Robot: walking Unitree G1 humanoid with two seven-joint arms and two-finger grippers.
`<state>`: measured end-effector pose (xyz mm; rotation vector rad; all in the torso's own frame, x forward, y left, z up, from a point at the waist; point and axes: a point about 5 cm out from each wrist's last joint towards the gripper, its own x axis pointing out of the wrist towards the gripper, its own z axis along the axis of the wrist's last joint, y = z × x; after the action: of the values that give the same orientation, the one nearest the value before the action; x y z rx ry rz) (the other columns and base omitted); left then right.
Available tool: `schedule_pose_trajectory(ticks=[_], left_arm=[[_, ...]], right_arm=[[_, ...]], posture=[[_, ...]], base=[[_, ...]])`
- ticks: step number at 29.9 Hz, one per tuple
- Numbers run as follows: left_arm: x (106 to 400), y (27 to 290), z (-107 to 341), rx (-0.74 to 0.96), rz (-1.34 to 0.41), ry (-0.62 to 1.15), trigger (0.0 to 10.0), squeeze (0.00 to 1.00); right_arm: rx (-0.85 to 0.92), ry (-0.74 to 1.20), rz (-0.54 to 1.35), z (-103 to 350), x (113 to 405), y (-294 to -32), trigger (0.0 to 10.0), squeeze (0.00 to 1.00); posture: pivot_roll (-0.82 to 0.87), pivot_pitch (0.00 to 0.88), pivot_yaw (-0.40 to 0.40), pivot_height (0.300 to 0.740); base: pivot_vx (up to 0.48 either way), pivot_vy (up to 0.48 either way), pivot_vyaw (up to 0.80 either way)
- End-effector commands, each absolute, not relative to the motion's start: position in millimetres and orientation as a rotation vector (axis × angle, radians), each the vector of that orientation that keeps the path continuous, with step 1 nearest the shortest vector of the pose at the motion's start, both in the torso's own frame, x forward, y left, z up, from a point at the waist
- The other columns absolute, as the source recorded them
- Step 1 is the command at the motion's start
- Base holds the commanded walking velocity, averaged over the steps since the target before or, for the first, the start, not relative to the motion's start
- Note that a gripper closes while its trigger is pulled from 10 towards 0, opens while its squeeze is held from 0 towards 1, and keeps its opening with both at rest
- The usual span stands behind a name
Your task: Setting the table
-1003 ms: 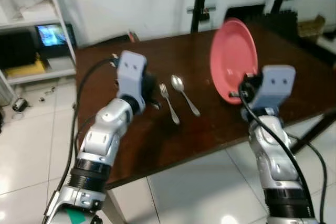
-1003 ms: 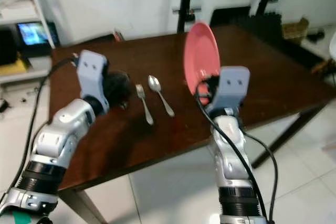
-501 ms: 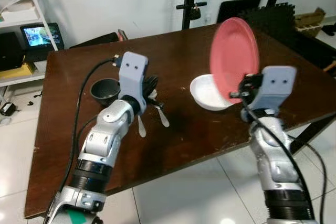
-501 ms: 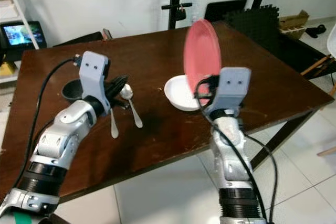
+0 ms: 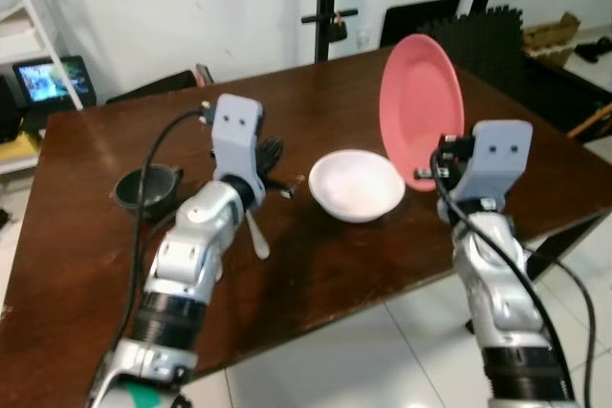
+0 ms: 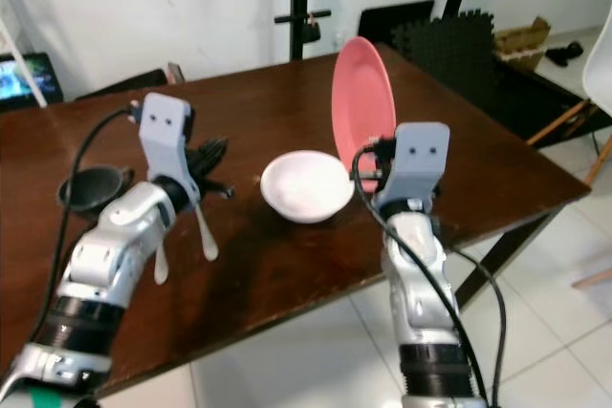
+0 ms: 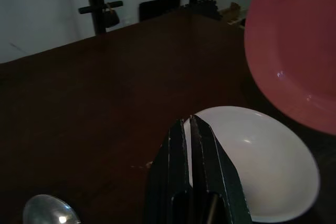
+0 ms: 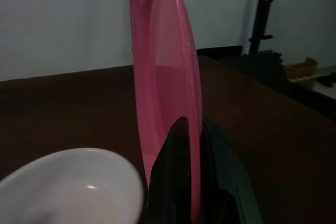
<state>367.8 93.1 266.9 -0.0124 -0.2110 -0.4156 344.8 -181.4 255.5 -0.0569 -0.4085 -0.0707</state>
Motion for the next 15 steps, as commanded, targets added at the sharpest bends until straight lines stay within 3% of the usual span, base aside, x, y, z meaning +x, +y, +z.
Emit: schedule_pose_trajectory(ticks=[1, 15], left_arm=[[368.9, 96.8, 261.4, -0.015, -0.403, -0.188, 10.0, 0.0], [368.1, 94.2, 258.8, -0.003, -0.432, -0.166, 10.0, 0.0]], right_arm=[[-0.049, -0.424, -0.061, 257.1, 343.4, -178.7, 10.0, 0.0], [-0.051, -0.426, -0.059, 258.2, 343.5, -178.0, 10.0, 0.0]], posture=[[-0.05, 0.132, 0.088, 0.74], [-0.05, 0.139, 0.089, 0.74]], base=[[0.0, 0.0, 0.0], [0.0, 0.0, 0.0]])
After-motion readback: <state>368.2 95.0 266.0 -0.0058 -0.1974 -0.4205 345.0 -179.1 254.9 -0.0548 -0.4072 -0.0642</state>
